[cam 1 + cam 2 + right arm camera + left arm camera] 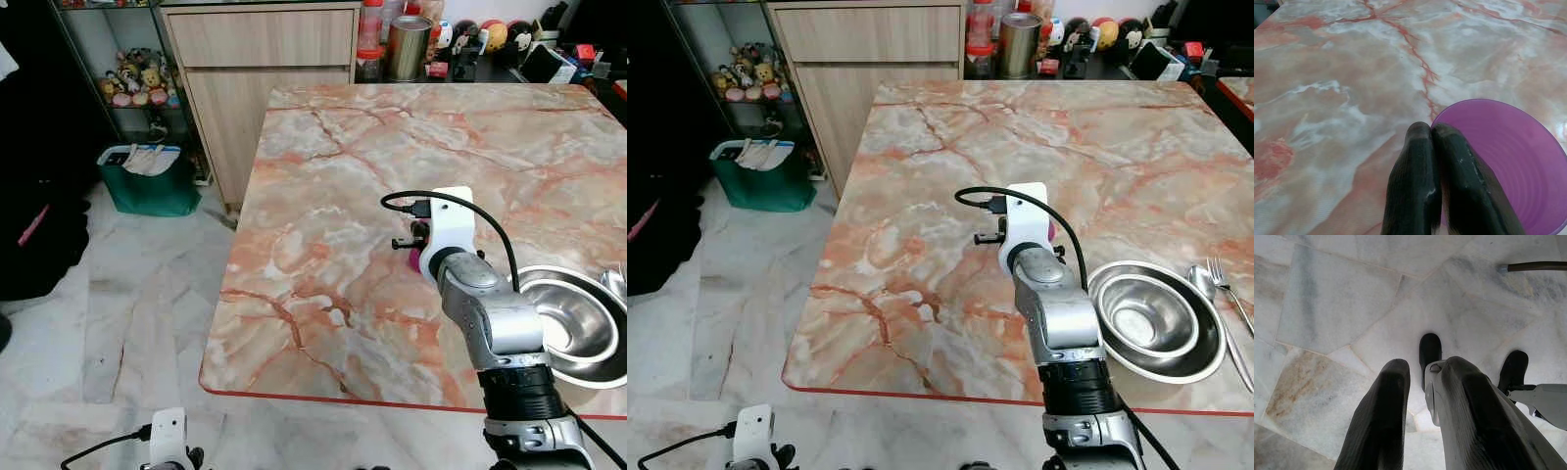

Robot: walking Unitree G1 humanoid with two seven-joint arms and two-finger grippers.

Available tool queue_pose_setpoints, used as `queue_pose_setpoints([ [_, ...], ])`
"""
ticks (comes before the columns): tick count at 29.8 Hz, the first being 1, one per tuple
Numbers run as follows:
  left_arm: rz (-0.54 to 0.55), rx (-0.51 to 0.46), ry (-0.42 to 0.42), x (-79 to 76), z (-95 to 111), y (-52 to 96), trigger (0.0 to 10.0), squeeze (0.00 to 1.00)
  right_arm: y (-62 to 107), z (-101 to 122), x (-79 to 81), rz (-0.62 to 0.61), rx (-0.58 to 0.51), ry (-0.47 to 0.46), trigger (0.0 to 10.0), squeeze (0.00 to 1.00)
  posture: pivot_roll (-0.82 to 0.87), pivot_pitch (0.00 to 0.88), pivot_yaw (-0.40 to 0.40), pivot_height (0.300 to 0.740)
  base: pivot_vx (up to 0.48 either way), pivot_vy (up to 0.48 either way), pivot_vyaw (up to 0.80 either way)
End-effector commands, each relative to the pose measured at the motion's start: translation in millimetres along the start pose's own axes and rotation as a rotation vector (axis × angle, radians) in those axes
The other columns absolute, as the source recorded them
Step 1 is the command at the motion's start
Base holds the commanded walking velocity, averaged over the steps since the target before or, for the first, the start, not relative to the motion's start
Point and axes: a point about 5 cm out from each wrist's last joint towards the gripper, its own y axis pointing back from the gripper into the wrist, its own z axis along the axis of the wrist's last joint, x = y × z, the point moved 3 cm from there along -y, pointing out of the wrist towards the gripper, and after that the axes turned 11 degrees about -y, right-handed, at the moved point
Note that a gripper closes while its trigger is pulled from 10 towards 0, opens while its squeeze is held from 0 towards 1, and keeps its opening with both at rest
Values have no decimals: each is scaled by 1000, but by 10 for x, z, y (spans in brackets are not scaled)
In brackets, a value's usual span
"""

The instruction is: Setting the table

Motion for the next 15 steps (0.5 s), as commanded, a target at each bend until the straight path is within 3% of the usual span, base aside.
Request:
queue_pose_setpoints([
  [1,-1,37,5,9,-97,11,10000,0,0,-9,6,0,7,-1,10000,149,-114,111,20,740,0,0,0],
  [2,-1,37,5,9,-96,11,10000,0,0,-1,10,2,5,-3,10000,749,-113,111,19,740,0,0,0],
  [3,-1,37,5,9,-96,11,10000,0,0,2,11,3,4,-4,10000,749,-114,112,19,740,0,0,0],
  [4,-1,37,5,9,-96,11,10000,0,0,7,13,4,3,-4,10000,933,-114,112,19,740,0,0,0],
  [6,-1,37,5,8,-96,11,10000,0,0,17,17,5,-1,-6,10000,929,-114,112,19,740,0,0,0],
  [7,-1,37,5,7,-96,11,10000,0,0,26,20,6,-5,-7,10000,1000,-114,112,19,740,0,0,0],
  [15,-1,36,5,7,-93,11,10000,0,3,59,13,1,-19,-12,10000,1000,-113,111,19,740,0,0,0],
])
